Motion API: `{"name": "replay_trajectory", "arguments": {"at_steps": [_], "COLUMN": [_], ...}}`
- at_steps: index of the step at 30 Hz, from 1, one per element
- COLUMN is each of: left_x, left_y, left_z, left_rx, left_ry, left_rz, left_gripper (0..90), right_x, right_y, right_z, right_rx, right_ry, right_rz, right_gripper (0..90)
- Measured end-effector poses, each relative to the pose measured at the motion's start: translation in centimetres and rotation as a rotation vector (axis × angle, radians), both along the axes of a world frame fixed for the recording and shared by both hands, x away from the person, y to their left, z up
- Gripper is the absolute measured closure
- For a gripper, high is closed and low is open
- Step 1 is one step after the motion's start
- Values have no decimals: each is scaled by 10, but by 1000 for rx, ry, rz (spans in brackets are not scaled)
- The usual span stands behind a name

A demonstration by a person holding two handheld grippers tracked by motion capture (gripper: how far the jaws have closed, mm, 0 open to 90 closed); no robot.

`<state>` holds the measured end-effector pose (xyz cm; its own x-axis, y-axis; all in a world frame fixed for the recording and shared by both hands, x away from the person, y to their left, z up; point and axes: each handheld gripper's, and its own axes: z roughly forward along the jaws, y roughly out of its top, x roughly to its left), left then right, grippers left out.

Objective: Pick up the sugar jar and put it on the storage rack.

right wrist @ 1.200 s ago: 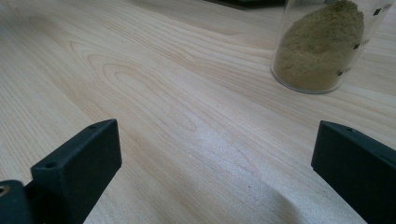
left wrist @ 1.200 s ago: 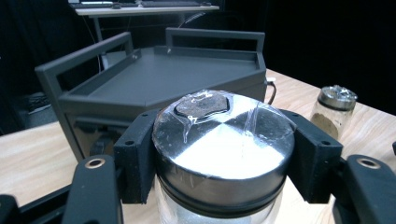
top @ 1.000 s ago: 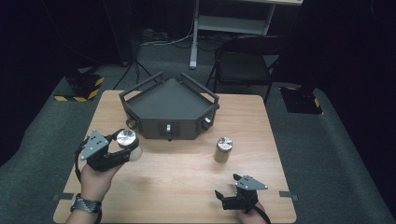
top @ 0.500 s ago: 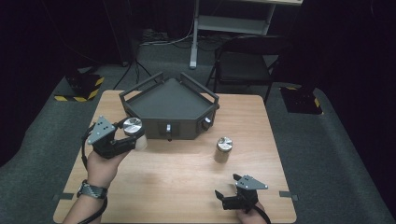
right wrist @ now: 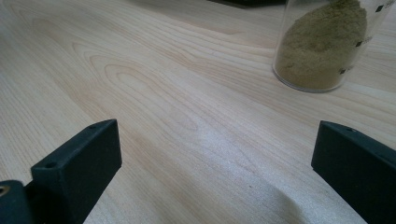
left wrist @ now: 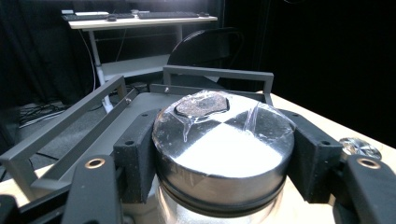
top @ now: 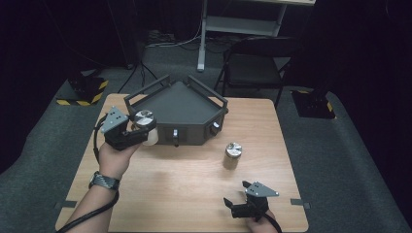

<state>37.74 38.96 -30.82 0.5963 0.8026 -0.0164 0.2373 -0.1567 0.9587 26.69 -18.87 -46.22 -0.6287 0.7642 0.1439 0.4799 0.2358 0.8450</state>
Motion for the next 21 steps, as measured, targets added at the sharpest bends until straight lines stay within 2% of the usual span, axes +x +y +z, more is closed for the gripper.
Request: {"name": "replay_trajectory", "arguments": {"at_steps": [5, 9, 13, 21], "left_x": [13, 21, 28, 47], "left_y": [-3, -3, -6, -8], "left_z": [3, 4, 7, 11], "left_rx": [0, -25, -24, -34], "left_ry": [3, -2, -10, 1], "left_rz": [-1, 0, 7, 24], "left_gripper": [348, 348, 348, 348], "right_x": [1, 1, 1, 1], "right_y": [-1, 0, 0, 0], "right_z": [0, 1, 0, 1], "right_rx": [4, 3, -1, -5], "right_ry": [3, 9, 3, 0], "right_rz": [3, 3, 8, 14], "right_gripper": [12, 12, 12, 12]}}
